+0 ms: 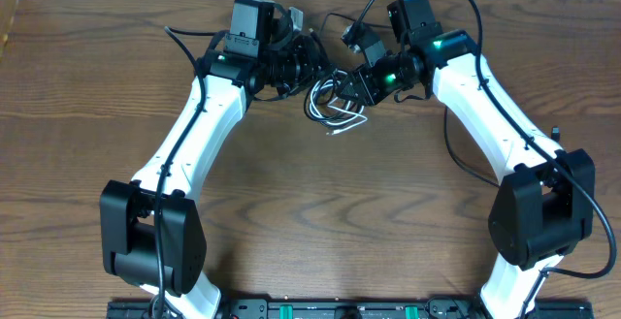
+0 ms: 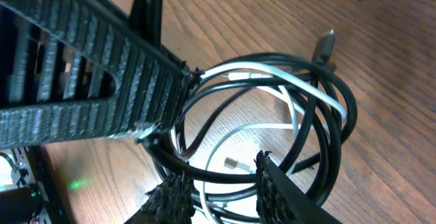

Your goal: Untangle cables

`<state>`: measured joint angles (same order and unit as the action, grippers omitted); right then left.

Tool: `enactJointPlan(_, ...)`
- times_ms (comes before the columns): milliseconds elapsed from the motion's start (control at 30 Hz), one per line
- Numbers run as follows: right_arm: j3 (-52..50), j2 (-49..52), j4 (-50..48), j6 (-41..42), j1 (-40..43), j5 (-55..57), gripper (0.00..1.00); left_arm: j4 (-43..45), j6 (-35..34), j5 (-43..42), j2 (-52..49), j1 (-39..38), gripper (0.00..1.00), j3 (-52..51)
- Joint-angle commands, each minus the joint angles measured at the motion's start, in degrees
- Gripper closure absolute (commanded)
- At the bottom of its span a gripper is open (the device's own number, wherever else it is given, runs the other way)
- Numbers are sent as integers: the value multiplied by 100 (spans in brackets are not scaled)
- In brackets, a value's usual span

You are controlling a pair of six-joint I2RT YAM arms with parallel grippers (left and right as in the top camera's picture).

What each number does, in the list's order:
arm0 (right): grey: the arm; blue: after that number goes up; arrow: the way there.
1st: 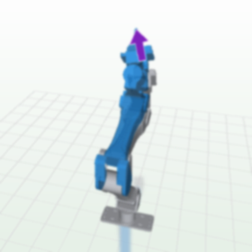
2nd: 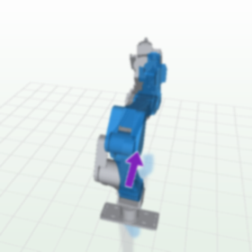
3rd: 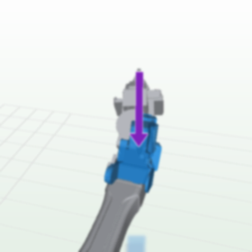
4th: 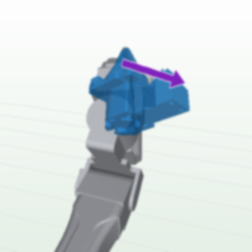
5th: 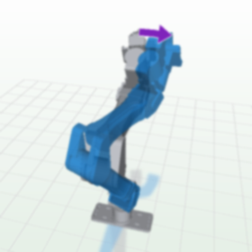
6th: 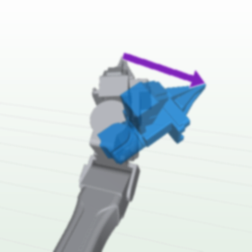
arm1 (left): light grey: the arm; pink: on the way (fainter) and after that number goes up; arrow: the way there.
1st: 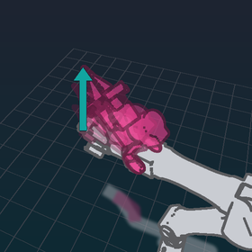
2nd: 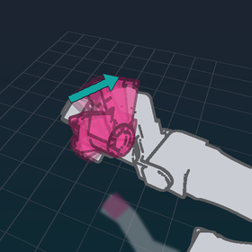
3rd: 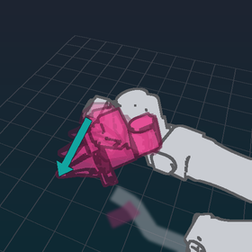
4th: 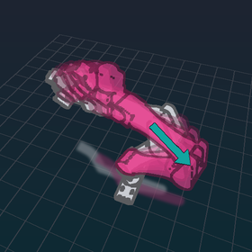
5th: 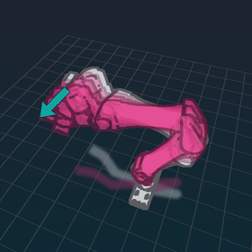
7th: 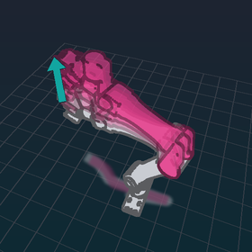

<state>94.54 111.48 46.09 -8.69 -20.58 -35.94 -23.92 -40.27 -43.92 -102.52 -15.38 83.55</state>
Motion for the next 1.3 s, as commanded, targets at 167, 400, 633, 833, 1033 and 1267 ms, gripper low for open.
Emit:
enactJointPlan(167, 101, -155, -57, -125, -155, 131, 71, 63, -474, -957, 127, -11, 92, 107)
enactJointPlan(400, 101, -155, -273, -96, -179, 155, 77, 61, -763, -1178, 127, -11, 92, 105)
enactJointPlan(633, 105, -157, -511, 713, 28, 409, 99, 61, -546, -966, 127, 0, 92, 105)
enactJointPlan(833, 105, -356, -496, 1342, 450, 476, 99, 11, 269, -160, 127, 0, 92, 105)
enactJointPlan(1033, 105, -750, -256, 1552, 728, 476, 99, -570, 769, 1408, 127, -7, 88, 105)
enactJointPlan(1267, 103, -822, 149, 1683, 673, 474, 99, -807, 1027, 1676, 127, -24, 65, 105)
